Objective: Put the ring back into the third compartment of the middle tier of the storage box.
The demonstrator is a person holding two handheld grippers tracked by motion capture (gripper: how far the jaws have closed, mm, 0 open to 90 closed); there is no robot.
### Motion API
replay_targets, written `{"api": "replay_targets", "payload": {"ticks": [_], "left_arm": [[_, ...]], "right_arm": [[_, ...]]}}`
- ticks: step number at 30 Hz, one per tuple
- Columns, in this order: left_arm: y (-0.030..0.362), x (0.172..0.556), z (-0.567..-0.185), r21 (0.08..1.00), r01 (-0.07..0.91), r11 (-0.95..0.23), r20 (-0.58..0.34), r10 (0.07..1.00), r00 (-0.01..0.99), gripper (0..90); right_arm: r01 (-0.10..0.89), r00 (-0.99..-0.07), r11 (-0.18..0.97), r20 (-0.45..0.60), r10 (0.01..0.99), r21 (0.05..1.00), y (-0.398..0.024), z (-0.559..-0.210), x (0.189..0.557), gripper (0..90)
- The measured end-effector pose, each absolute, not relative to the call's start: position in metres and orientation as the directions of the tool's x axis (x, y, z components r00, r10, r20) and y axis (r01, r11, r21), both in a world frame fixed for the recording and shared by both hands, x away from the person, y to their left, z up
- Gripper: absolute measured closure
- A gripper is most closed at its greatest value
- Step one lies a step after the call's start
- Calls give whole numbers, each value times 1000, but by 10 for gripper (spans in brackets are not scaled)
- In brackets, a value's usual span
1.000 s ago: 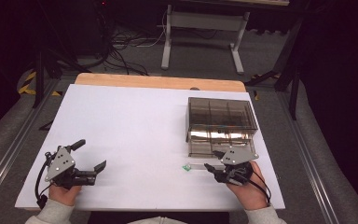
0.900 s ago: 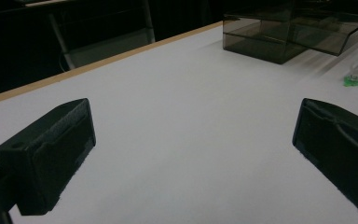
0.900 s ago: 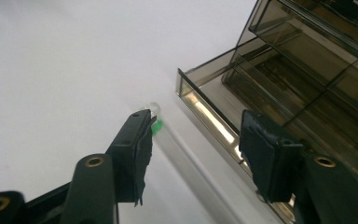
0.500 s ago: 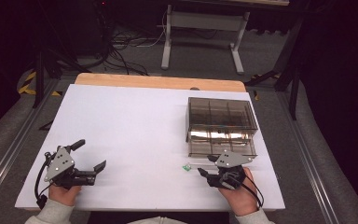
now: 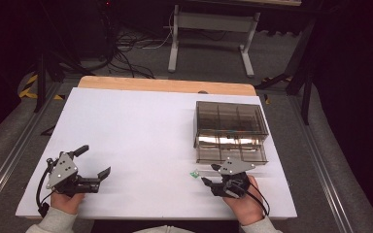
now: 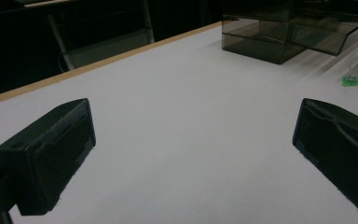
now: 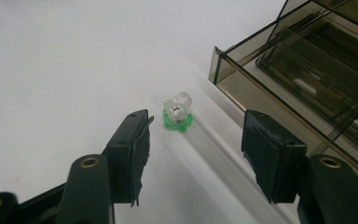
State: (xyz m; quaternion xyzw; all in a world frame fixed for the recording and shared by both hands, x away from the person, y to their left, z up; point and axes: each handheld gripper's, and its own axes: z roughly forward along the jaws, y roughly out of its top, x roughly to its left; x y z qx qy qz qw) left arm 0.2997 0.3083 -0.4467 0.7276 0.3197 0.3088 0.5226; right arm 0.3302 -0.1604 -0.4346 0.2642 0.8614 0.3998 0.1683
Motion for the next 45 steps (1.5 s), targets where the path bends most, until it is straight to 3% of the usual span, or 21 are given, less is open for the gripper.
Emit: {"api": "replay_targets", "payload": {"ticks": [23, 45], "left_arm": [[308, 300, -447, 957, 143, -252, 117, 787, 606, 2], [308, 300, -447, 958, 141, -251, 116, 785, 609, 2]], "right_arm": [[328, -821, 556, -60, 568, 764, -139, -448, 342, 463], [339, -825, 589, -70, 561, 733, -123, -458, 350, 611]]}}
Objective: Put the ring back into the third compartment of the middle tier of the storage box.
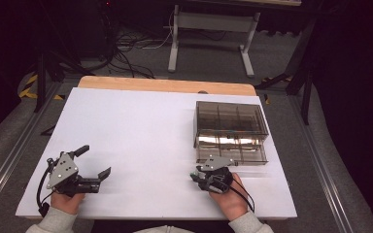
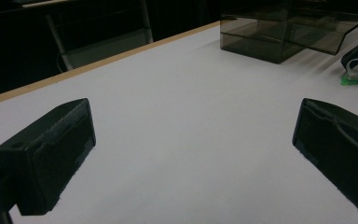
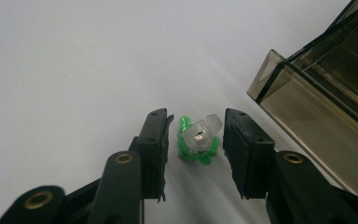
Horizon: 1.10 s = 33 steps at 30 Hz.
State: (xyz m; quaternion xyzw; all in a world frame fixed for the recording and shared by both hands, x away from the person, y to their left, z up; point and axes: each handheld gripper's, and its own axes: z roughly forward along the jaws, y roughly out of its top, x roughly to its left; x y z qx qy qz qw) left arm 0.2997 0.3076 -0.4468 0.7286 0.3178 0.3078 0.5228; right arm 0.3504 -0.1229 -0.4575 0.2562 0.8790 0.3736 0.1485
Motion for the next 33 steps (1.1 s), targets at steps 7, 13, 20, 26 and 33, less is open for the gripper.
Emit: {"api": "replay_targets", "payload": {"ticks": [7, 13, 20, 26, 33], "left_arm": [[308, 300, -447, 958, 141, -251, 116, 785, 609, 2], [308, 300, -447, 958, 141, -251, 116, 785, 609, 2], [308, 300, -447, 958, 140, -250, 116, 785, 609, 2], [308, 300, -447, 958, 140, -250, 116, 785, 609, 2], [308, 300, -447, 958, 141, -251, 116, 785, 609, 2]], "right_arm": [[342, -822, 602, -80, 563, 721, -120, -459, 352, 676], [338, -819, 612, -96, 565, 715, -118, -458, 351, 730], [325, -820, 612, -108, 562, 721, -119, -455, 348, 746], [307, -822, 605, -115, 557, 734, -120, -450, 344, 746], [292, -823, 595, -120, 555, 749, -122, -446, 341, 746]]}}
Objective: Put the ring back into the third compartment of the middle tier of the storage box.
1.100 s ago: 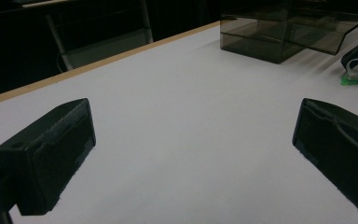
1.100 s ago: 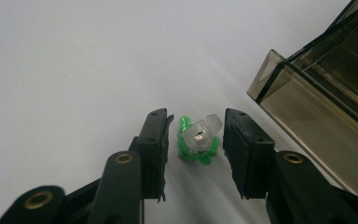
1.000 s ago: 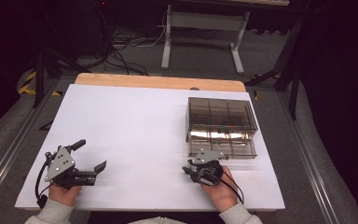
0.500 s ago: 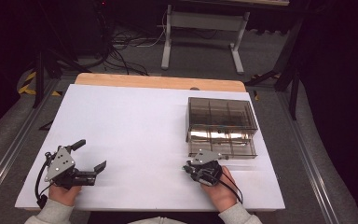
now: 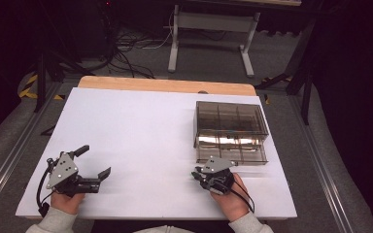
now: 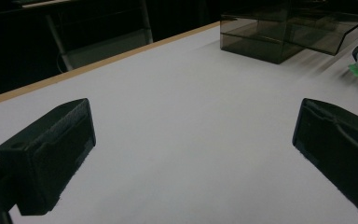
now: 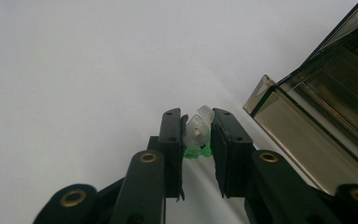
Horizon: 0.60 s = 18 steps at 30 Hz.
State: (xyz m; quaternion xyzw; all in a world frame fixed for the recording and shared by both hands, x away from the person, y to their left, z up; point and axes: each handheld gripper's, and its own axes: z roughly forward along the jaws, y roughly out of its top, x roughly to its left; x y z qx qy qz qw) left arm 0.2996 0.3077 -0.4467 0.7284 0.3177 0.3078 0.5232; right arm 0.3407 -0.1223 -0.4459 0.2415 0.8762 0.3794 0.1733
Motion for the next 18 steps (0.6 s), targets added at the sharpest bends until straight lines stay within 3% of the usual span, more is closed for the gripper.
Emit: {"api": "replay_targets", "payload": {"ticks": [18], "left_arm": [[308, 300, -447, 958, 142, -249, 114, 787, 607, 2]], "right_arm": [[240, -820, 564, -146, 554, 790, -130, -437, 335, 746]]}}
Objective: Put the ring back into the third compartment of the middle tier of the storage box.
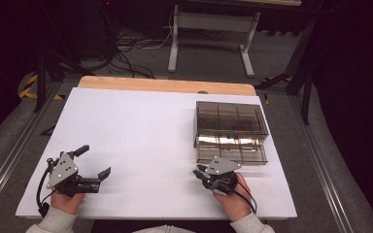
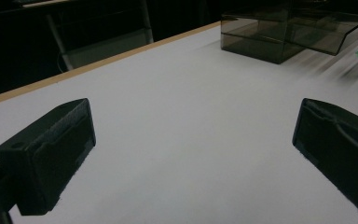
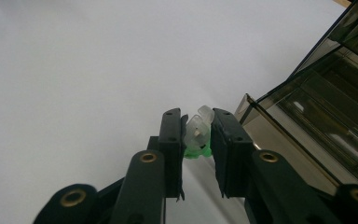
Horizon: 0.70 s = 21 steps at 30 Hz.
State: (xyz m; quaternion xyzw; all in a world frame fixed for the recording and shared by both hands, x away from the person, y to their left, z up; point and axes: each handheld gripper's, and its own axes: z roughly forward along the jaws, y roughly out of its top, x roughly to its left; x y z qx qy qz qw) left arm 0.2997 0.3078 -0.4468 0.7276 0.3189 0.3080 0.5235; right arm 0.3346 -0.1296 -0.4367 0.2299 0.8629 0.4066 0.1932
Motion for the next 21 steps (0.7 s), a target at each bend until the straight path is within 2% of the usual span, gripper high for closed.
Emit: {"api": "replay_targets", "payload": {"ticks": [21], "left_arm": [[308, 300, -447, 958, 139, -251, 117, 784, 609, 2]], "right_arm": [[218, -804, 551, -171, 569, 806, -139, -426, 330, 745]]}}
